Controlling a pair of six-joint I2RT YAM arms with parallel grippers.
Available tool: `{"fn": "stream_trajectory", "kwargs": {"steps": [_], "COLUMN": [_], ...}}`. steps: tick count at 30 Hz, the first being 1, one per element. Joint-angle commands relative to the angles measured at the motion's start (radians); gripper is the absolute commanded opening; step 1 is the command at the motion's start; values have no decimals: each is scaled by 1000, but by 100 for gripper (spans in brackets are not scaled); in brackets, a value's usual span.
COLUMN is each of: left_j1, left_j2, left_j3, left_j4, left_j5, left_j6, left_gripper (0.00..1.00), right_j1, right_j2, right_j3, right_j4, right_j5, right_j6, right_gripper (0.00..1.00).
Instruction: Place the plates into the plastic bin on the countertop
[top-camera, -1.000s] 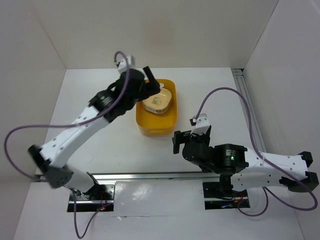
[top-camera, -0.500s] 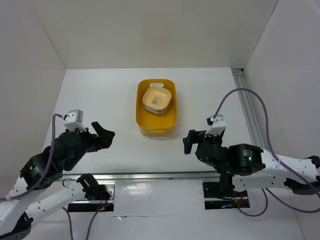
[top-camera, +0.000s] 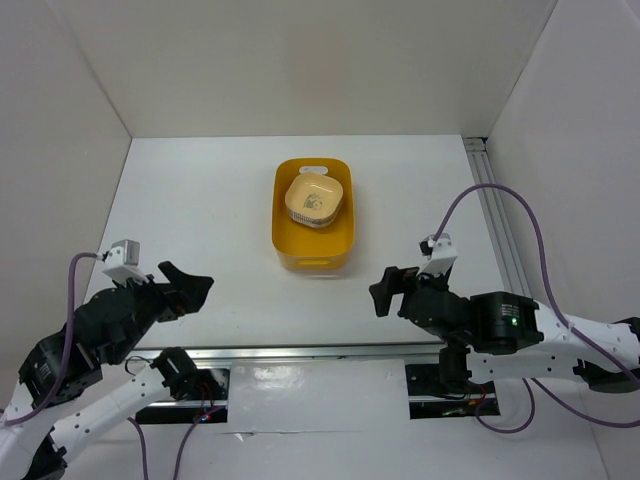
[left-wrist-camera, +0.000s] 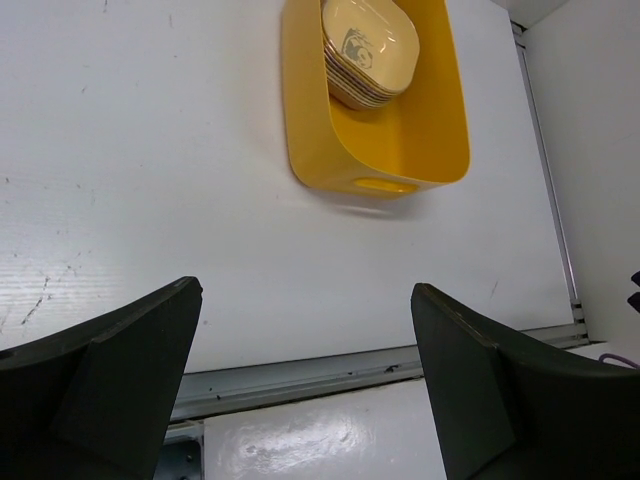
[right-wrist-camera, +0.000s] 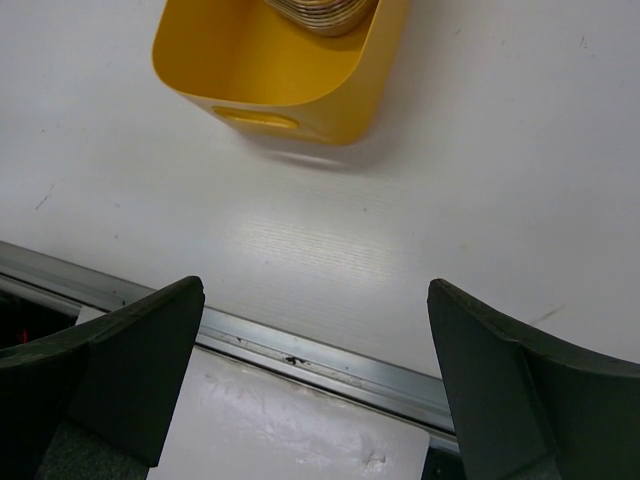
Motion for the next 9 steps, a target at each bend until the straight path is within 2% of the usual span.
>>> {"fn": "stream_trajectory", "kwargs": {"steps": [1, 9], "left_j1": [-3, -3], "left_j2": [-31, -20], "left_j3": [0, 0], "left_j4": [10, 1], "left_j5": [-23, -34], "left_j6": [-20, -31], "left_gripper": [99, 99], "right_j1": [-1, -1], "right_j2": [5, -6], "right_j3": [-4, -13], "right_j4": [1, -9], "right_j5": [12, 32], "right_j6": [2, 30], "right_gripper": [100, 100]}}
